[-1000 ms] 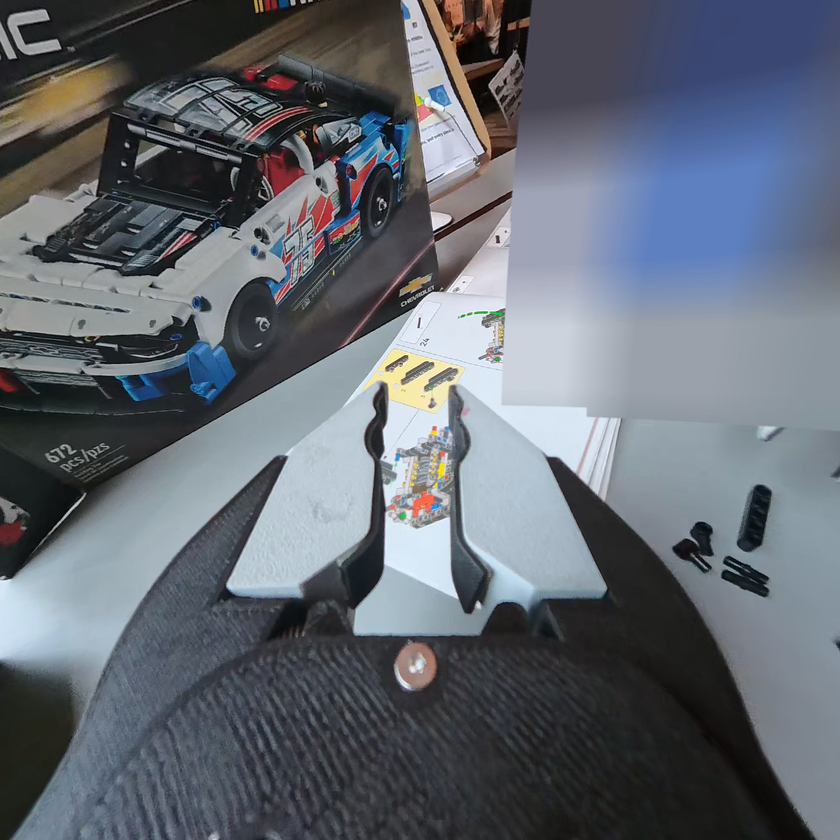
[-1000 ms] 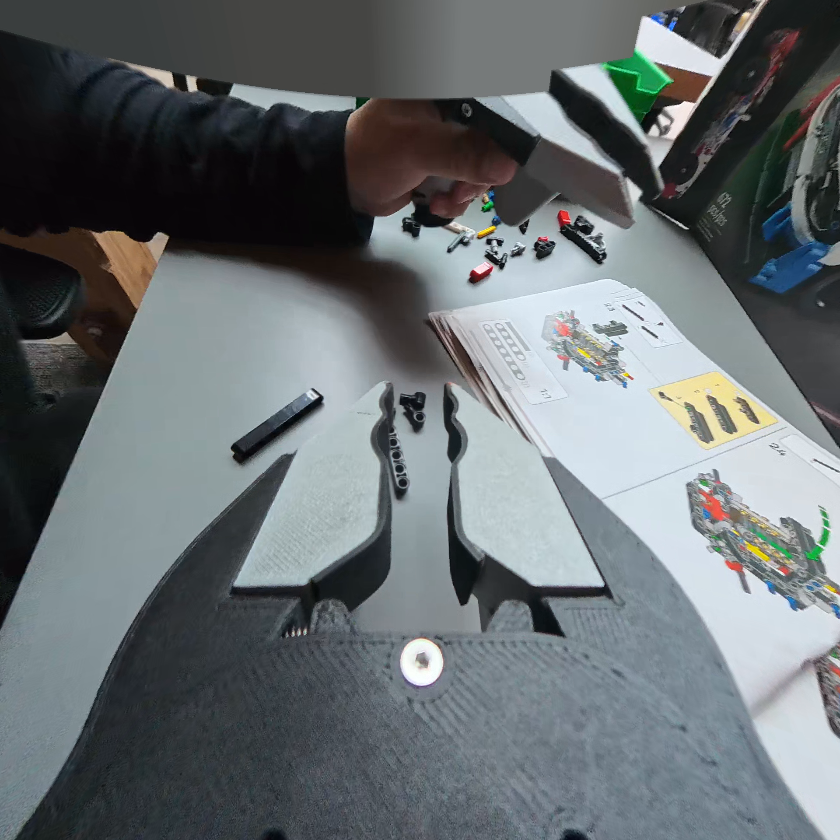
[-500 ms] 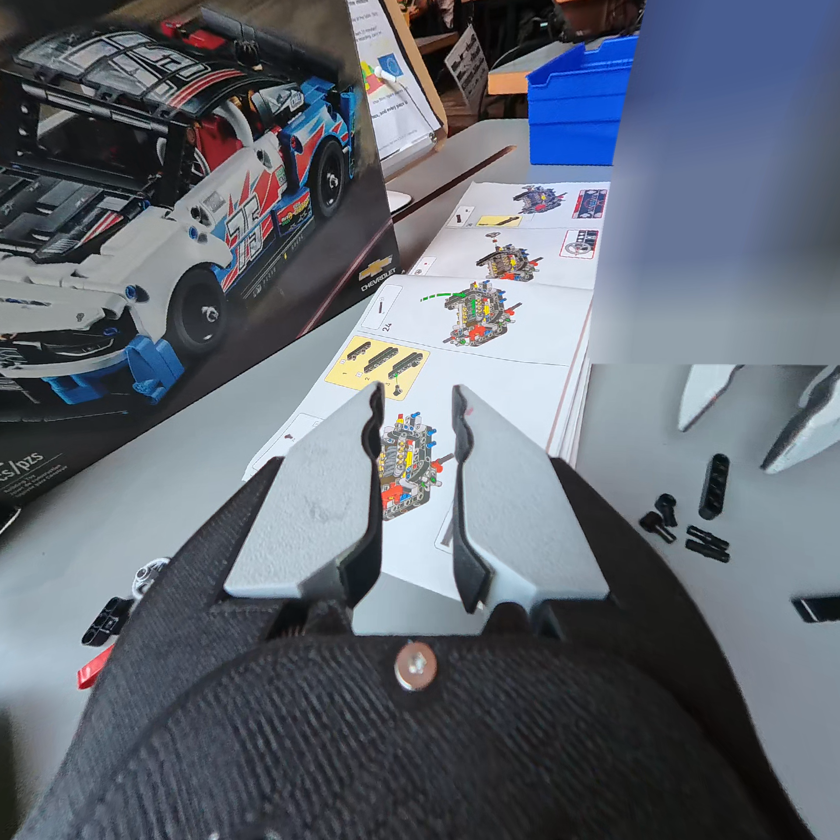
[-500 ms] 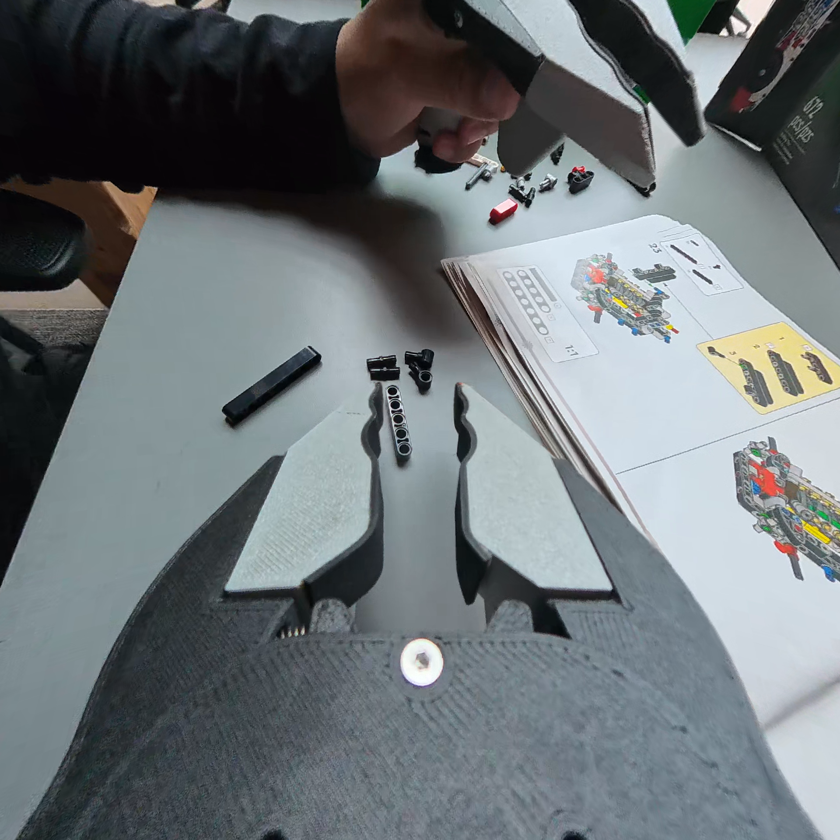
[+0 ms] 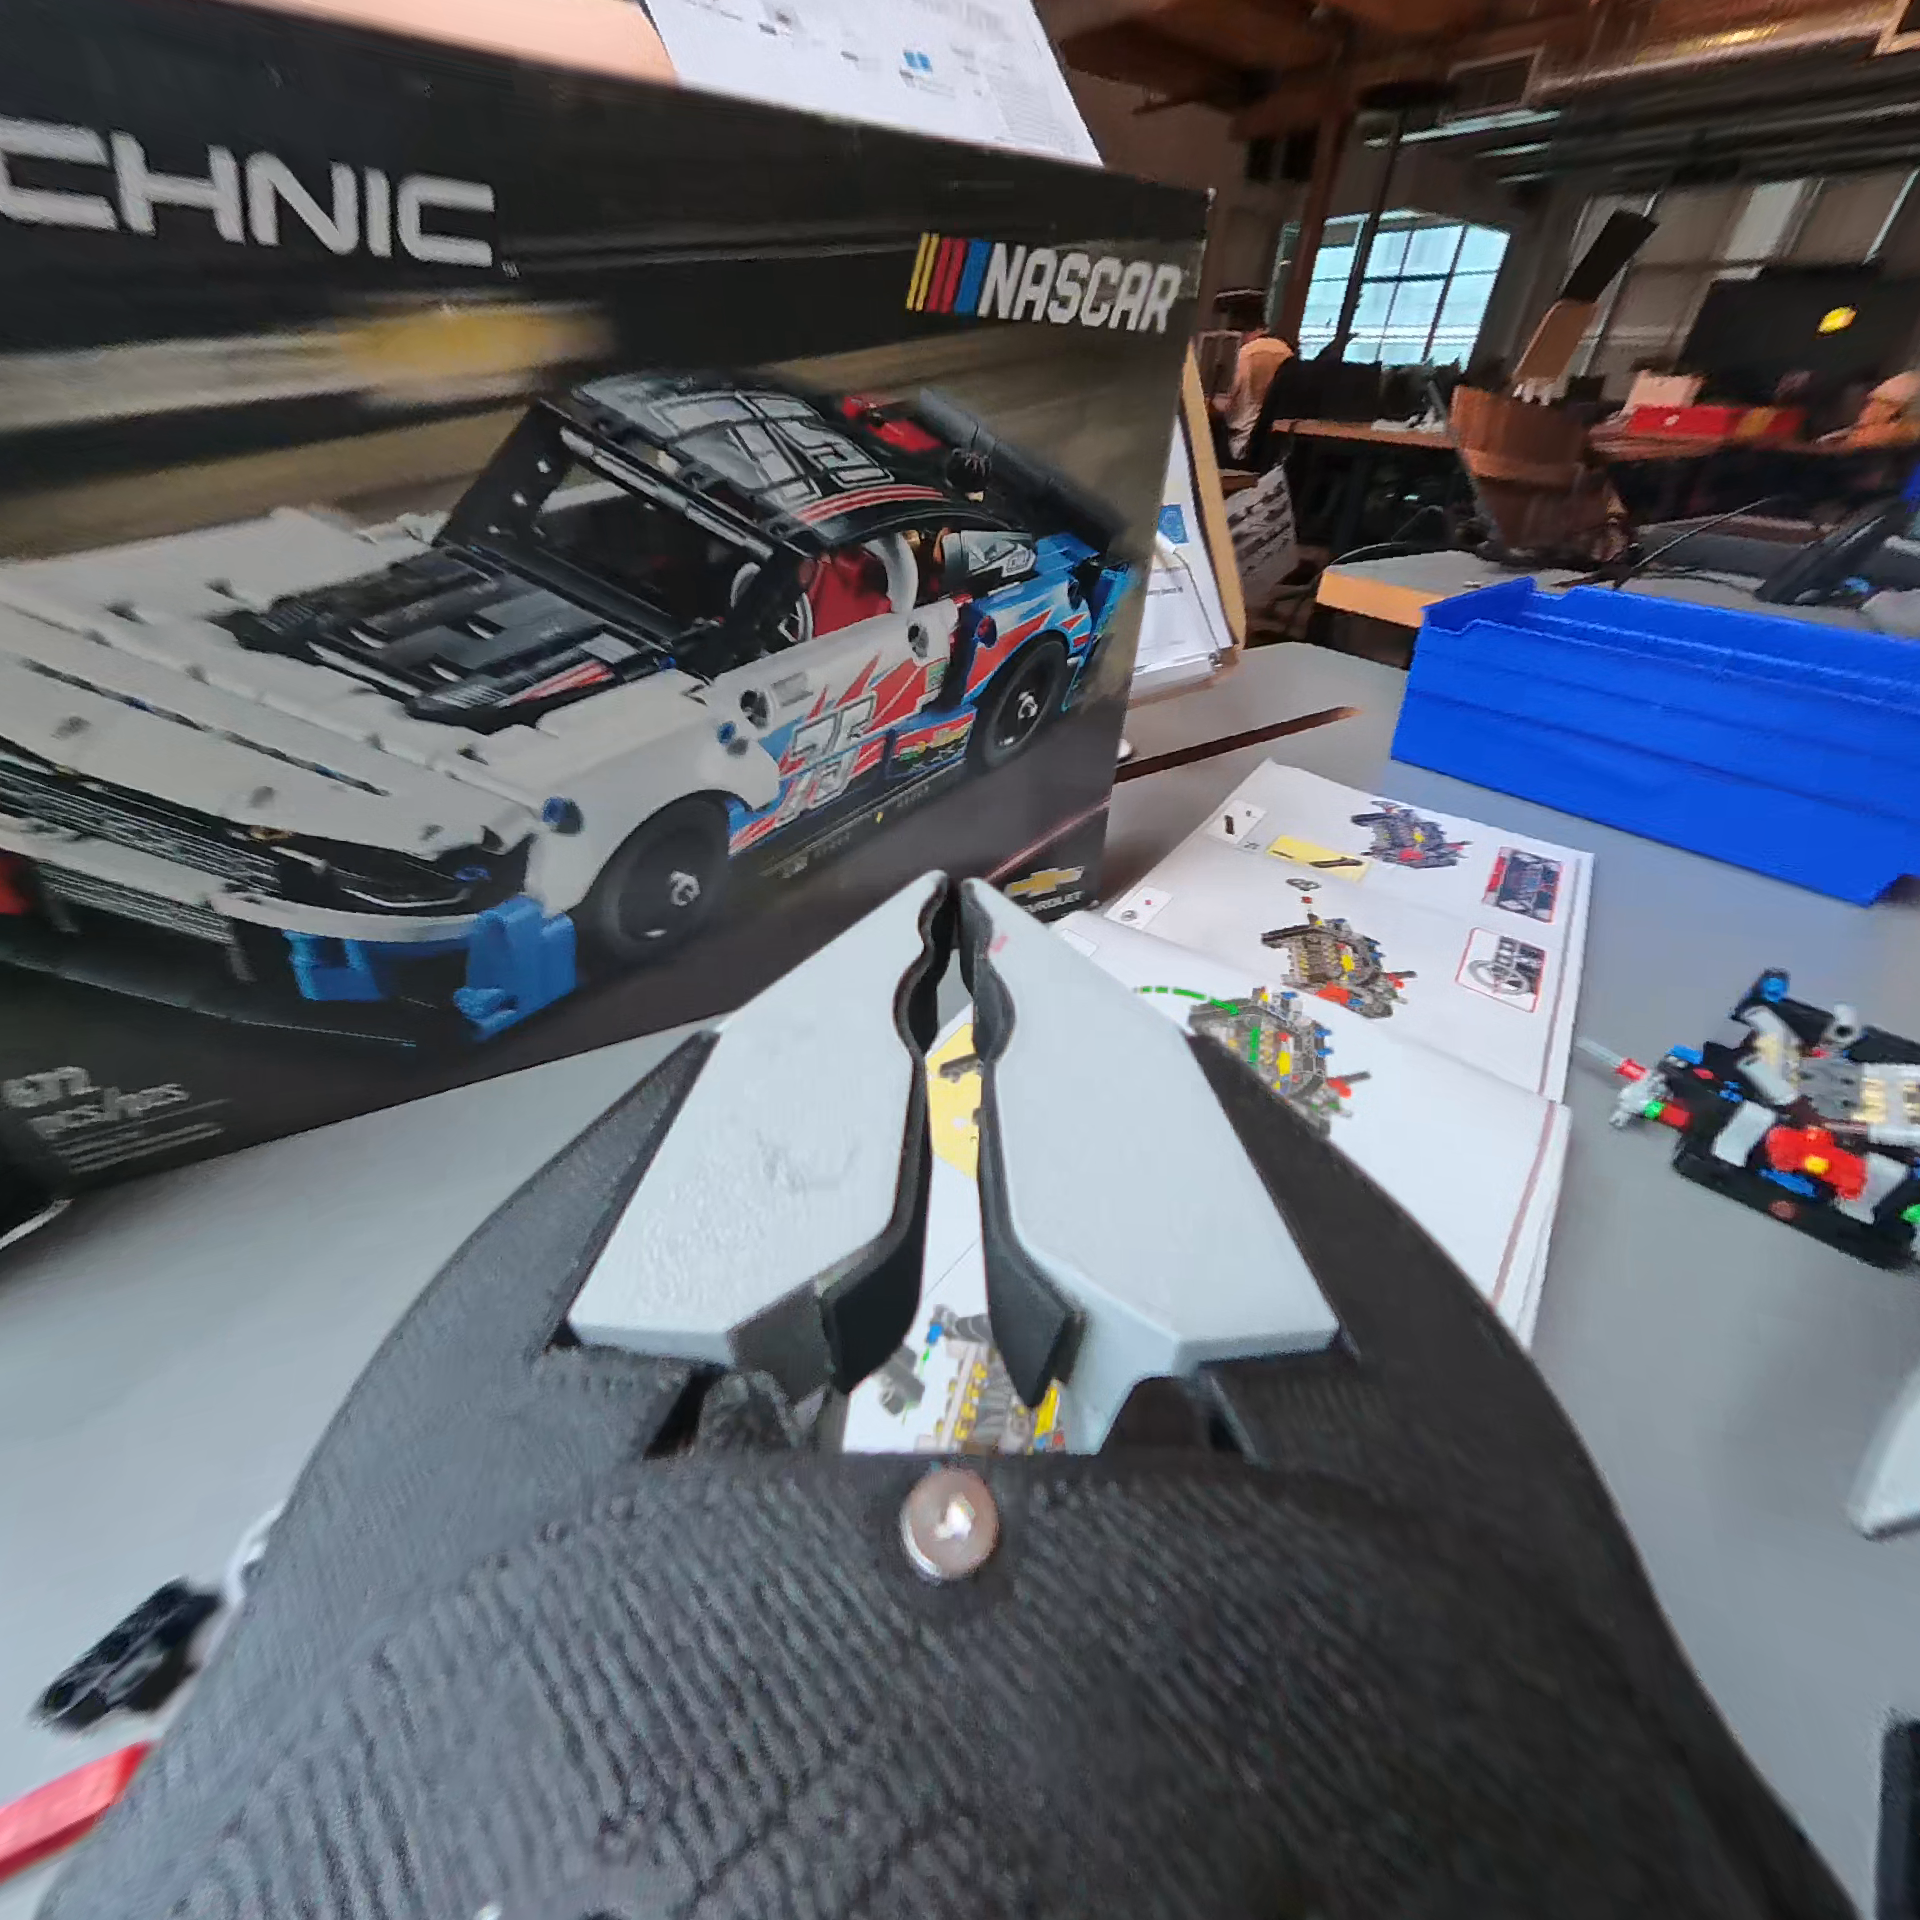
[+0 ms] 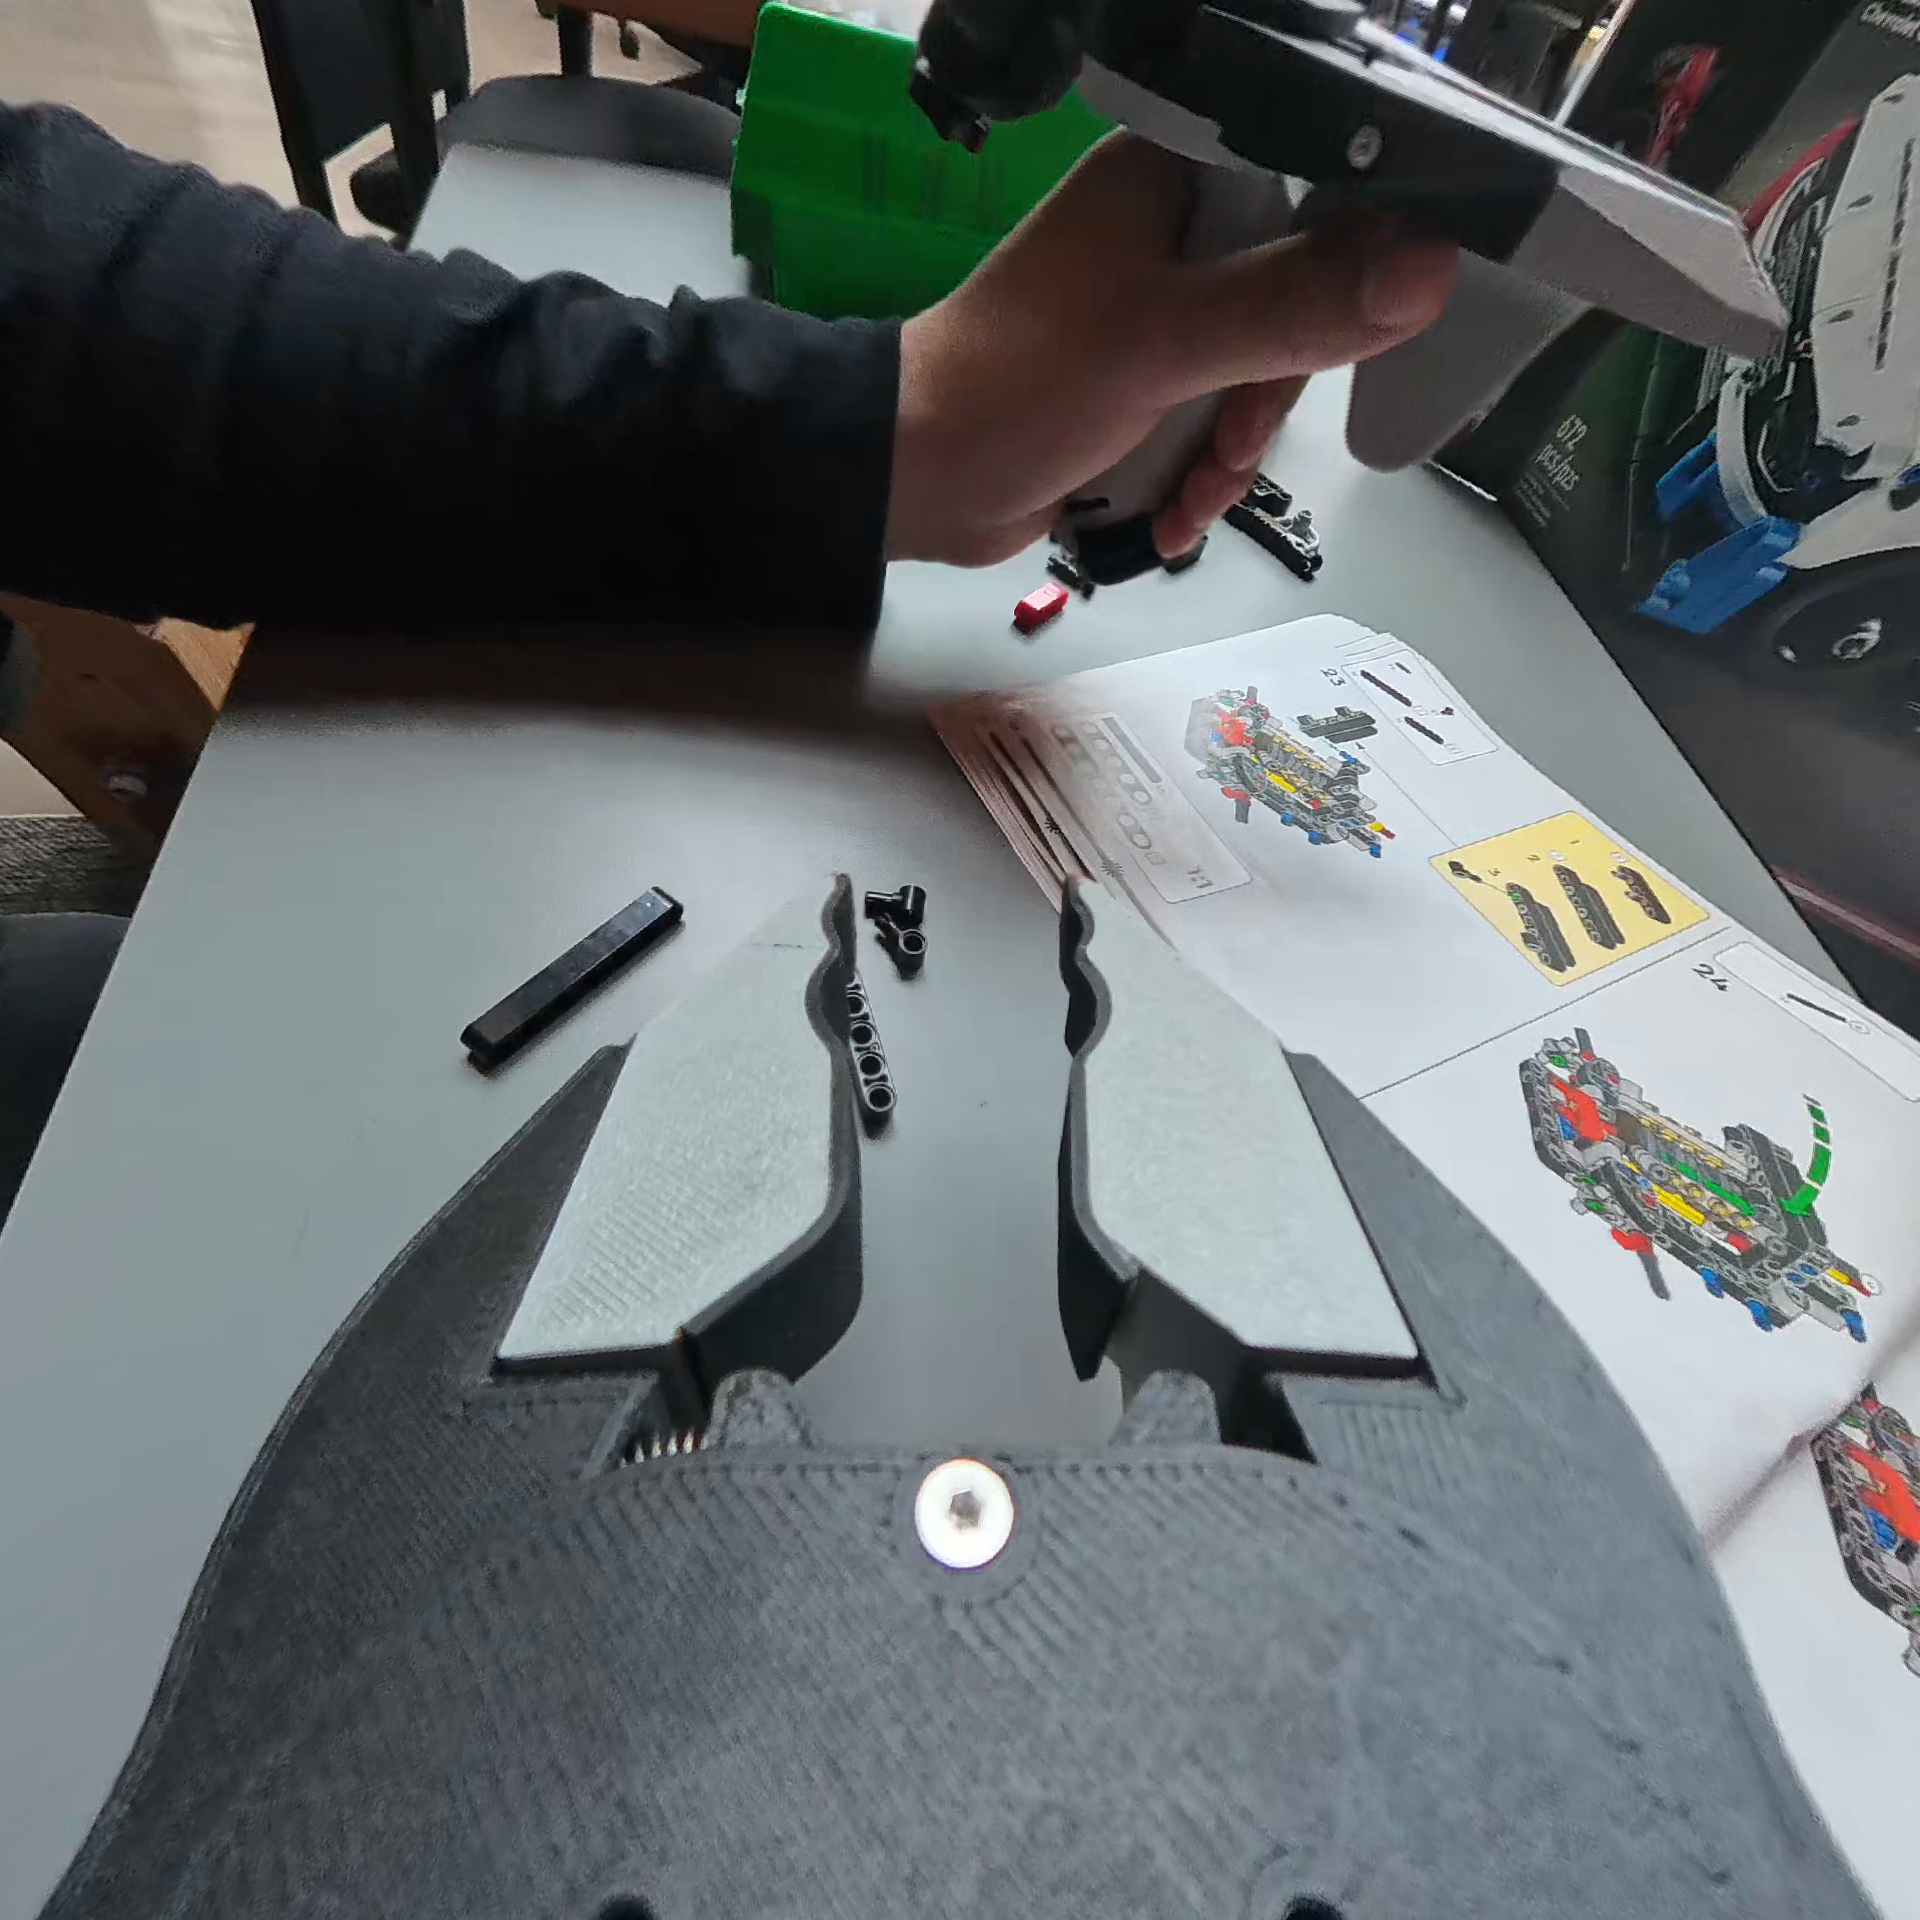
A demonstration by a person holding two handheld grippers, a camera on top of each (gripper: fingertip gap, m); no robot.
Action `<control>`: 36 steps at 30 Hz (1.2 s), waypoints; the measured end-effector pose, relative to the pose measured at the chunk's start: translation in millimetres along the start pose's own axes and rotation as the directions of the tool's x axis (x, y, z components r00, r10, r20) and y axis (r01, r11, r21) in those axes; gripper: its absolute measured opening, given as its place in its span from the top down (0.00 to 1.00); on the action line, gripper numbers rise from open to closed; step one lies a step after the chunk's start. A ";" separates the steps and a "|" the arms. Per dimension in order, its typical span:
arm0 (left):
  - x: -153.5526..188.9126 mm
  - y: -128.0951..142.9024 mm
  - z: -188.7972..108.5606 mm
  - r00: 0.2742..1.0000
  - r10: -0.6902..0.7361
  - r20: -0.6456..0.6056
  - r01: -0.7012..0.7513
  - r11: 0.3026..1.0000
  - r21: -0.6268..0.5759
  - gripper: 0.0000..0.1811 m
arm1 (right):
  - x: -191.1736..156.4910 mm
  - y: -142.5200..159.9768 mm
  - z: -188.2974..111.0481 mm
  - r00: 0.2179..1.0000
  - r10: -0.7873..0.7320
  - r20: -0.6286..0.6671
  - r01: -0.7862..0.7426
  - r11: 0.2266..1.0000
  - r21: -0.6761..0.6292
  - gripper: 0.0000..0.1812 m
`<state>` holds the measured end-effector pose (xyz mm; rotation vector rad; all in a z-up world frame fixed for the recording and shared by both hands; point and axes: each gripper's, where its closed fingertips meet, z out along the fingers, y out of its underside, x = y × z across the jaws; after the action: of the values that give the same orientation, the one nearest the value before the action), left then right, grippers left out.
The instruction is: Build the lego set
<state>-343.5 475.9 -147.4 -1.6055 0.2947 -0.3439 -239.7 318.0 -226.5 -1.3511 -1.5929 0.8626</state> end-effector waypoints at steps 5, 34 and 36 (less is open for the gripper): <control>11.7 20.9 8.3 0.996 0.060 -0.071 -0.067 0.994 -0.088 1.00 | 1.2 -8.9 12.8 0.999 -0.026 -0.027 0.026 1.000 0.013 0.82; 18.2 36.4 11.9 0.979 0.199 -0.047 -0.204 0.962 -0.180 0.99 | 11.4 21.5 -104.2 0.983 0.183 -0.025 -0.185 0.976 -0.117 0.82; 12.1 33.1 9.9 0.982 0.189 -0.021 -0.190 0.965 -0.179 0.99 | 4.8 28.3 -96.7 0.982 0.170 -0.081 -0.181 0.972 -0.153 0.84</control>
<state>-327.9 478.2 -180.4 -1.7386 0.4907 -0.1766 -140.0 325.7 -212.7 -1.6375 -1.5337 0.7973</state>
